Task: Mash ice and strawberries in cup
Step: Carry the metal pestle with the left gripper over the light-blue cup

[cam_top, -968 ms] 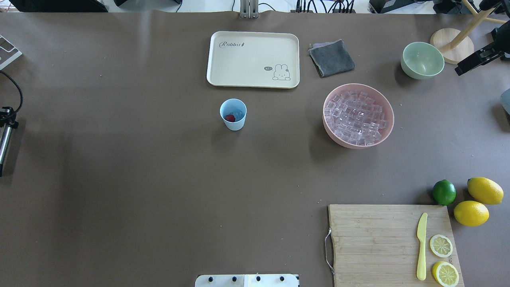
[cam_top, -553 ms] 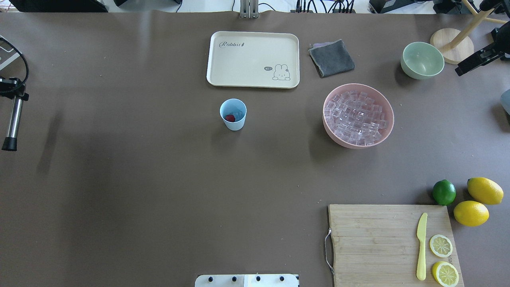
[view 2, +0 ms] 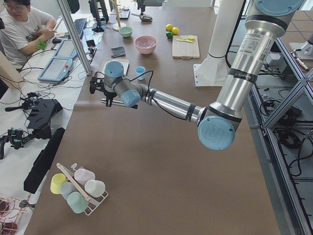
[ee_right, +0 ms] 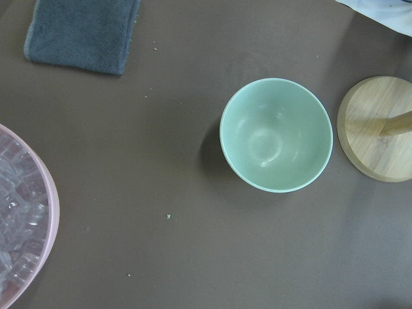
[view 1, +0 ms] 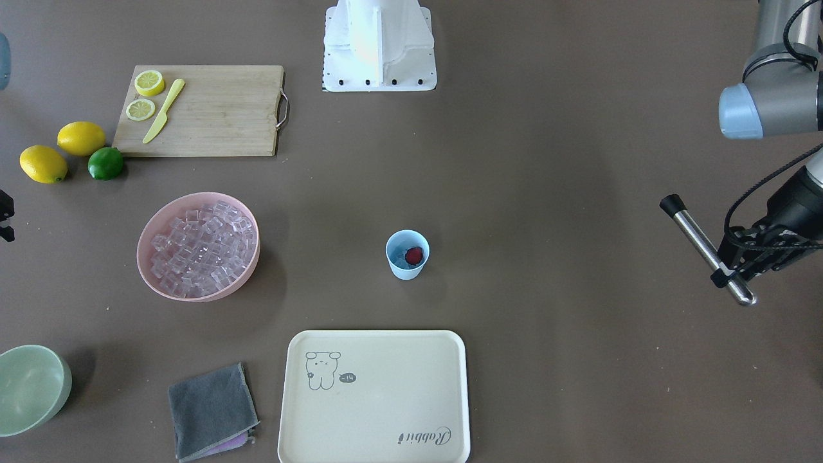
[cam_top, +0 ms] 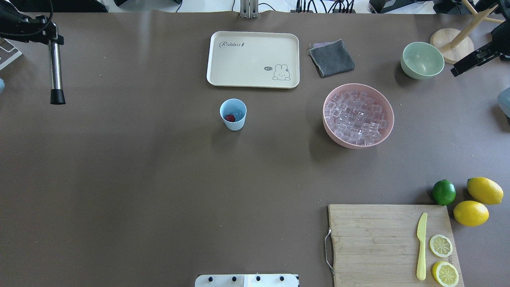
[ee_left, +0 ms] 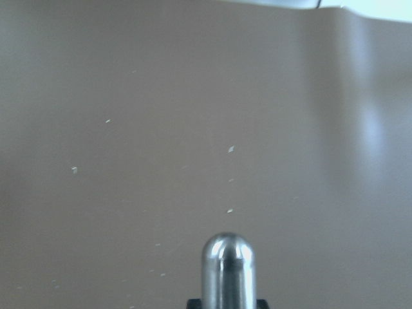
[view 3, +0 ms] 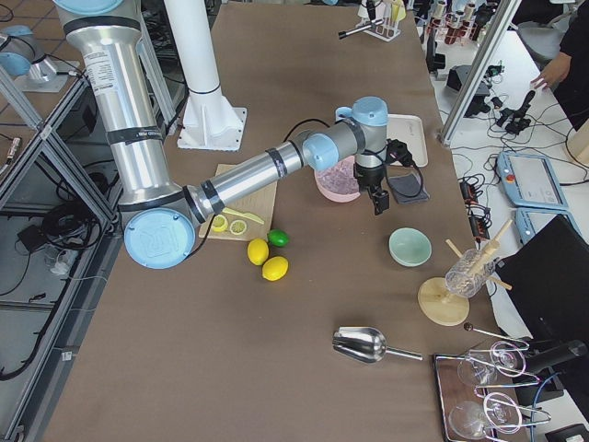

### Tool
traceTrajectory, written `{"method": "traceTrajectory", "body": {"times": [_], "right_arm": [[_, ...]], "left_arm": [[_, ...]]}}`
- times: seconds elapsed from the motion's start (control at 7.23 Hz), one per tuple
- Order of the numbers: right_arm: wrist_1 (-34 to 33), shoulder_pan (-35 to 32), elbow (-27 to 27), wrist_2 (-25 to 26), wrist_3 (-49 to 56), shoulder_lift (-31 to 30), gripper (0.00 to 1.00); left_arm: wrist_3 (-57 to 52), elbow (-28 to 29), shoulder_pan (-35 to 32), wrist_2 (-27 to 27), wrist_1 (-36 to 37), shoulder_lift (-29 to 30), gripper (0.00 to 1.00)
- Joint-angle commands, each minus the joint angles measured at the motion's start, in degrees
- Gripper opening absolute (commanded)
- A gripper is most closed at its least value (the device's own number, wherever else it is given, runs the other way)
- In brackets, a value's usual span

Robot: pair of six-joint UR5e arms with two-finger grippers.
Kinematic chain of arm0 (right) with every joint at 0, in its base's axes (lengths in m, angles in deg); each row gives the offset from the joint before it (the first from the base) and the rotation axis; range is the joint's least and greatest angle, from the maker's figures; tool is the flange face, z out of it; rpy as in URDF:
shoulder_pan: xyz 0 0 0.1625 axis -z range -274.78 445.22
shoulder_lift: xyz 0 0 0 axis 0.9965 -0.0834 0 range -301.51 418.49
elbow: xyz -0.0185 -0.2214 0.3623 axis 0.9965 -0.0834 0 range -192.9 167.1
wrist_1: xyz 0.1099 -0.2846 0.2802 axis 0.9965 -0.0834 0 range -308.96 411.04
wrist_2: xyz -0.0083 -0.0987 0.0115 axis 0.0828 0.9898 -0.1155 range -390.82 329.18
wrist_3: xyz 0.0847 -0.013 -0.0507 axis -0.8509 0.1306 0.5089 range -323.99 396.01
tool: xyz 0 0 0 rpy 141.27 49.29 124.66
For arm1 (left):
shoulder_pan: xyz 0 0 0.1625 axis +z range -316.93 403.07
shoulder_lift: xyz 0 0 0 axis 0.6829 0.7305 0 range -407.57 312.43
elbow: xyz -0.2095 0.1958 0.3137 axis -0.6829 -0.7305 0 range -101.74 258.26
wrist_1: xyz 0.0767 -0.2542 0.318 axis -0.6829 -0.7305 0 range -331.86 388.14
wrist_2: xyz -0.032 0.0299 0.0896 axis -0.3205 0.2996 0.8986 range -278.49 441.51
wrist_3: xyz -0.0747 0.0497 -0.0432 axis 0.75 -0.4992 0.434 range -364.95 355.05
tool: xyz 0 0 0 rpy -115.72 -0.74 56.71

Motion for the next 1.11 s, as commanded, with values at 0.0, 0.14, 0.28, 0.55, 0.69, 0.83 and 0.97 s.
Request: {"method": "traceTrajectory", "body": {"times": [0.0,0.14,0.28,0.55,0.69,0.83,0.97], "right_arm": [[0.0,0.5,-0.7,0.0,0.1,0.1,0.96],[0.0,1.1,-1.3,0.1,0.1,0.1,0.96],[0.0,1.1,-1.0,0.1,0.0,-0.1,0.96],[0.0,1.3,-1.2,0.5,0.0,0.2,0.97],[0.0,1.5,-1.4,0.6,0.0,0.2,0.97],[0.1,2.2,-2.3,0.7,0.0,0.3,0.97],[0.1,2.3,-2.8,0.6,0.1,0.2,0.97]], "left_arm": [[10.5,-8.8,6.6,13.3,0.1,3.5,0.00],[13.6,-11.3,10.3,19.6,-0.2,4.1,0.00],[15.2,-11.9,14.5,27.0,-0.5,5.2,0.00],[18.3,-11.7,27.1,45.3,-1.4,9.9,0.00],[19.9,-11.7,31.2,52.5,-1.6,10.8,0.00],[19.9,-11.6,33.7,56.9,-1.6,12.9,0.00],[20.0,-10.5,35.1,59.8,-1.5,15.1,0.00]]}}
